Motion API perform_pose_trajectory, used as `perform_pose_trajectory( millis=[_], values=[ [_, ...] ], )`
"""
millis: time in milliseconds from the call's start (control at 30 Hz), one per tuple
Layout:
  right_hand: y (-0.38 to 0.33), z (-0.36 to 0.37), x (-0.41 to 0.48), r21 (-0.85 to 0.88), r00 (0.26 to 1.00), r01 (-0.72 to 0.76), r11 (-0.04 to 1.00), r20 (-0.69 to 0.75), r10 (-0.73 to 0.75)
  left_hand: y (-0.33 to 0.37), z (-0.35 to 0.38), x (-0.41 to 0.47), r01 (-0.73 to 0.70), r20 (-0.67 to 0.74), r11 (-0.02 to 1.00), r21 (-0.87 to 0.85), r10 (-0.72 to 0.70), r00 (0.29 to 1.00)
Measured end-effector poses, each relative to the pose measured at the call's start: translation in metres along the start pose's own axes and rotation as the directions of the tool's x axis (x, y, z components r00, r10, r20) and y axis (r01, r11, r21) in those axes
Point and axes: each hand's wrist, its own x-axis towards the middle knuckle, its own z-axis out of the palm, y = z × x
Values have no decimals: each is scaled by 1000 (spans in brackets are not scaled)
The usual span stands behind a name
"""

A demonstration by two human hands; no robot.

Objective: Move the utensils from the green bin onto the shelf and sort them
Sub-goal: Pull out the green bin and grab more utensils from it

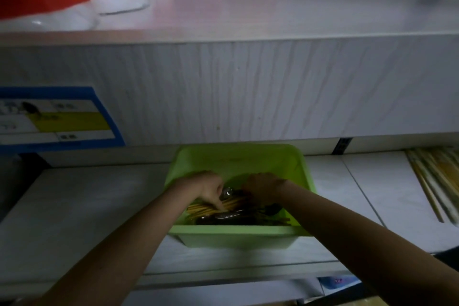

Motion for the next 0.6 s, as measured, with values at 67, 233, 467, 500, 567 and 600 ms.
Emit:
perform_pose_trajectory(
  millis=[67, 233, 467, 500, 567, 600],
  values=[
    [1, 0, 1, 27, 999, -15, 1000, -38, 16, -2, 0, 0, 29, 2, 998, 59, -29, 1000],
    [-1, -1, 7, 96, 991, -61, 994, -111, 71, 0, 3, -7, 68, 59, 981, 181, -80, 995],
    [3, 2, 6, 198, 984, -116, 973, -113, 141, -2, 8, -8, 47, 118, 977, 206, -73, 990],
    [3, 2, 5, 209, 983, -117, 971, -113, 143, -1, 8, -8, 44, 110, 976, 214, -69, 992],
    [3, 2, 2, 223, 982, -116, 968, -123, 146, 2, 7, -9, 33, 81, 972, 232, -54, 995],
    [3, 1, 1, 231, 981, -117, 966, -127, 149, 4, 6, -10, 28, 60, 969, 245, -44, 997]
  ],
)
